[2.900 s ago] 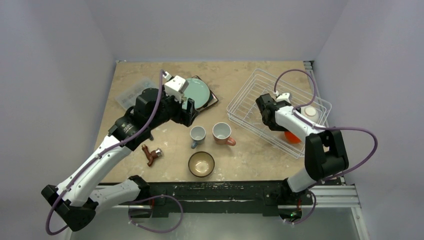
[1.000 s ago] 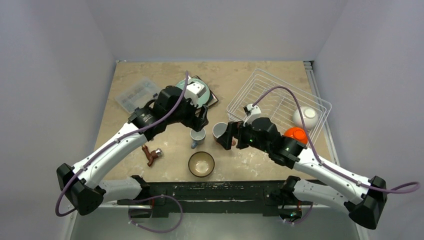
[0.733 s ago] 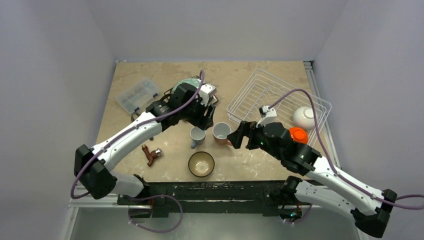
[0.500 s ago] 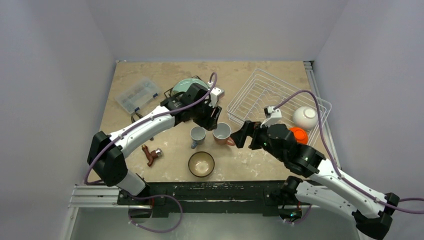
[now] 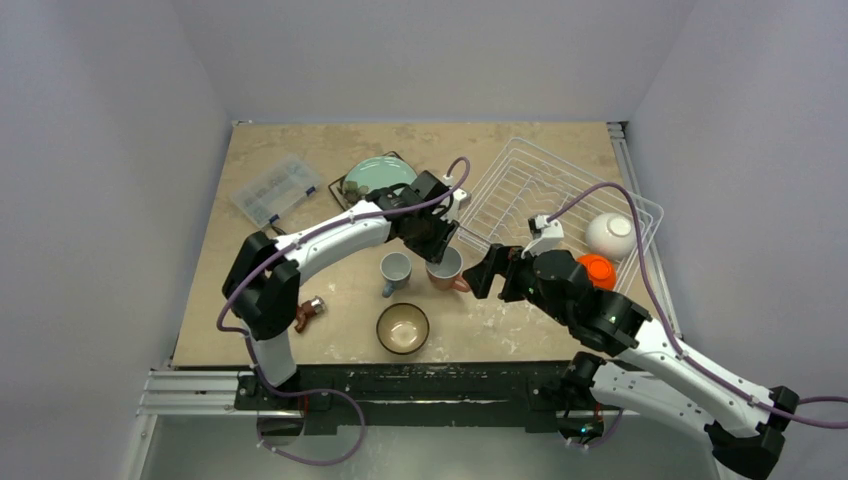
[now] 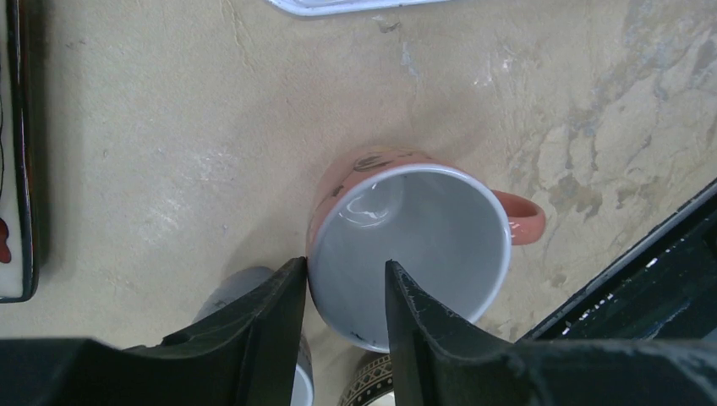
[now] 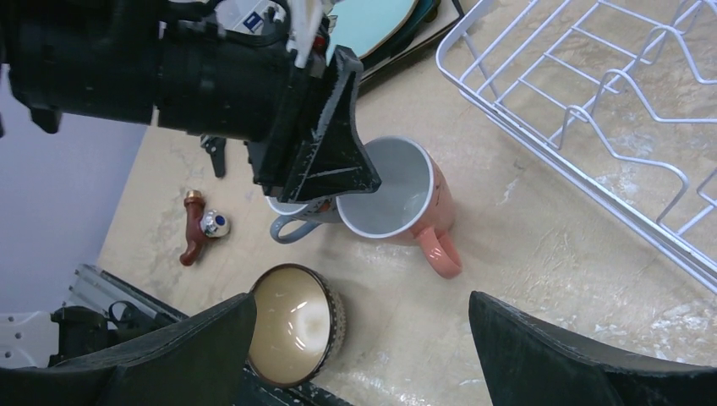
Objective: Load the mixed dishes into the dish rack
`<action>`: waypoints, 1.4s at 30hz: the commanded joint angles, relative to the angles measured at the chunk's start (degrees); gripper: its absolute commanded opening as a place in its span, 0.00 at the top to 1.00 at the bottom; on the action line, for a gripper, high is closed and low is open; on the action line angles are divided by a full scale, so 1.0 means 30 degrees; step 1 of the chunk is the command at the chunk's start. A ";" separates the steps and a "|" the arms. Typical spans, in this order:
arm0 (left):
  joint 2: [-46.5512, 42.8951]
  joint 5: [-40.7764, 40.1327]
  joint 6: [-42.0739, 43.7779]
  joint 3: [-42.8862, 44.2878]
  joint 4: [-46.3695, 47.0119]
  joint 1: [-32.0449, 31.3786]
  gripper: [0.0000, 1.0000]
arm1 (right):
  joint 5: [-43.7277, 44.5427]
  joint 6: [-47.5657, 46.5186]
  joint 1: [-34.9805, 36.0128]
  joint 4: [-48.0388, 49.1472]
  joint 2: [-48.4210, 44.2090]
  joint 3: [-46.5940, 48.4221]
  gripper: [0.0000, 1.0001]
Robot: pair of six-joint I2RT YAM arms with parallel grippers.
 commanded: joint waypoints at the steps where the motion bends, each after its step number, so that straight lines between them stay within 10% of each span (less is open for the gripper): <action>1: 0.0789 -0.0841 -0.0127 0.0992 -0.0960 -0.0247 0.64 | 0.0644 0.0306 -0.0008 -0.0016 -0.0446 -0.0197 0.02; 9: 0.0665 -0.2946 0.0280 0.1217 -0.1485 -0.1082 1.00 | 0.0562 0.0654 -0.0009 -0.0184 -0.0848 -0.0683 0.02; 21: -0.9020 -0.2824 0.0576 -0.4540 0.5558 -0.1093 1.00 | 0.0313 0.1976 -0.0004 -0.1107 -0.2524 -0.0508 0.02; 27: -1.5049 -0.2275 -0.0113 -1.0513 1.4219 -0.1065 1.00 | -0.4926 0.4717 -0.0037 0.5967 -0.4076 -0.2056 0.02; 39: -2.0456 -0.2055 0.0155 -1.3947 1.7777 -0.1035 1.00 | -1.1835 1.0907 -0.0572 1.8235 0.1364 -0.3743 0.03; 42: -2.0425 -0.2054 0.0547 -1.3709 1.7376 -0.1035 1.00 | -0.9471 0.8903 -0.0770 1.3128 0.0709 -0.2122 0.04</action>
